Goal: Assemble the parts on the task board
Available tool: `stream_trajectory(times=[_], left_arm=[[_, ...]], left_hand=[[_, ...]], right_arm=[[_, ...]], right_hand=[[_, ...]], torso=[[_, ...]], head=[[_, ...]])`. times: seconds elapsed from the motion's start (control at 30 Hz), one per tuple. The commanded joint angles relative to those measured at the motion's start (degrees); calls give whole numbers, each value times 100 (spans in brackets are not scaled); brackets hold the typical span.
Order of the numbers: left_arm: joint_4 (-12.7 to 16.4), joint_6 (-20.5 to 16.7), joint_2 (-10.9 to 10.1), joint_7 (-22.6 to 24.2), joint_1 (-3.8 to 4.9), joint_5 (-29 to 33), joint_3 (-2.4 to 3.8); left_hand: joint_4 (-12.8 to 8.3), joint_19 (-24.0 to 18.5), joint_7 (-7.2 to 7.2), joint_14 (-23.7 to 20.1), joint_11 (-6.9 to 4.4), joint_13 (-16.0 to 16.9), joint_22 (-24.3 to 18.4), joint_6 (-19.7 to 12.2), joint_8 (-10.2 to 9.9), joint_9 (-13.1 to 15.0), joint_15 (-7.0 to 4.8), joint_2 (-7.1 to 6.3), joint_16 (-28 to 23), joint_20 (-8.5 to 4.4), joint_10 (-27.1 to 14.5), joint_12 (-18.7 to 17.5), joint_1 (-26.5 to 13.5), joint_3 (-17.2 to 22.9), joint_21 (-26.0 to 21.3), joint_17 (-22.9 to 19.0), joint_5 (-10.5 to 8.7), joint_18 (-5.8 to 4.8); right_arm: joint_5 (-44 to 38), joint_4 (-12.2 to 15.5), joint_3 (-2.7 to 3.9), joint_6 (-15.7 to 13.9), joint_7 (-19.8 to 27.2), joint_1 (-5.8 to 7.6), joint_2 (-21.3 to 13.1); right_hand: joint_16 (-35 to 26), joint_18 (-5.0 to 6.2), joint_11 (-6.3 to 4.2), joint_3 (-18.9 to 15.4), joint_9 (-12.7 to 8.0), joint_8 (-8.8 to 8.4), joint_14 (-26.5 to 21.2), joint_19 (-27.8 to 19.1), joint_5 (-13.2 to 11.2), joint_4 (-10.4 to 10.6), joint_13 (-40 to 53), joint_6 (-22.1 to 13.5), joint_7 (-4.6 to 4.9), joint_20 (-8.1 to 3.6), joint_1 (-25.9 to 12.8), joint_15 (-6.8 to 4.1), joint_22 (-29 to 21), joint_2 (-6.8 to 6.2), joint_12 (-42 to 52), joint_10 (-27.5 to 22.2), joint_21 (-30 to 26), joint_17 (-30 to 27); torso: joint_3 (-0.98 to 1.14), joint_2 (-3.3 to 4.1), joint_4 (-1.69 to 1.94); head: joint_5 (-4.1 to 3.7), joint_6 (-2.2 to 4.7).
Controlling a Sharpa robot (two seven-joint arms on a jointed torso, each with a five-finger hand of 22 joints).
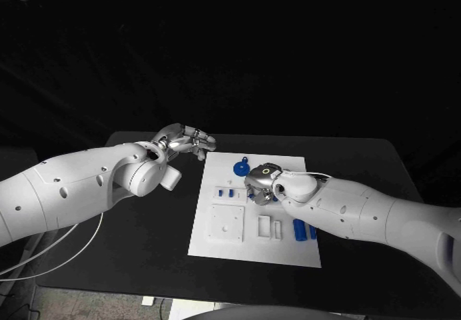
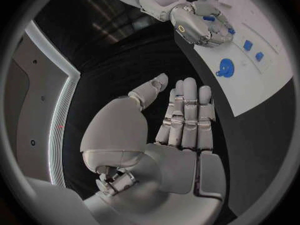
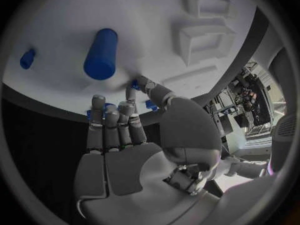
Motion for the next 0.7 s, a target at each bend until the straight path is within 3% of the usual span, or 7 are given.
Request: stream_trajectory(times=[0.03,0.47,0.7], left_arm=[[17,17,1,30,7,-5,4],[29,15,-18,26,7,-45,3],[29,19,-36,28,7,-47,3]], left_hand=[[23,-5,1,12,20,9,7,-52,-29,6,21,20,-27,-65,-34,-17,16,14,-36,10,-14,119],[20,-4,1,14,20,10,9,-54,-30,7,21,19,-28,-66,-35,-17,22,16,-37,14,-14,120],[19,-3,2,15,20,11,11,-54,-30,7,21,20,-29,-66,-35,-17,25,17,-38,16,-14,120]], right_arm=[[-30,15,-36,452,-62,-59,-16],[-188,99,-36,291,-343,-74,-48],[-221,137,-34,103,-430,-73,-95]], right_hand=[[-3,76,-4,47,-19,-30,-6,-12,-13,83,-11,-8,6,-18,-79,1,-13,19,-6,-10,-12,-8],[5,76,-17,322,-12,-49,14,4,-13,225,-16,42,-6,-39,-68,-9,-20,33,1,12,3,-14],[15,76,-34,757,2,-51,61,48,-6,350,-30,117,-24,-51,22,-22,-35,28,2,71,19,-22]], torso=[[-1,0,-4],[0,4,-8],[-4,0,-8]], head=[[-6,-4],[-26,-6],[-38,-9]])
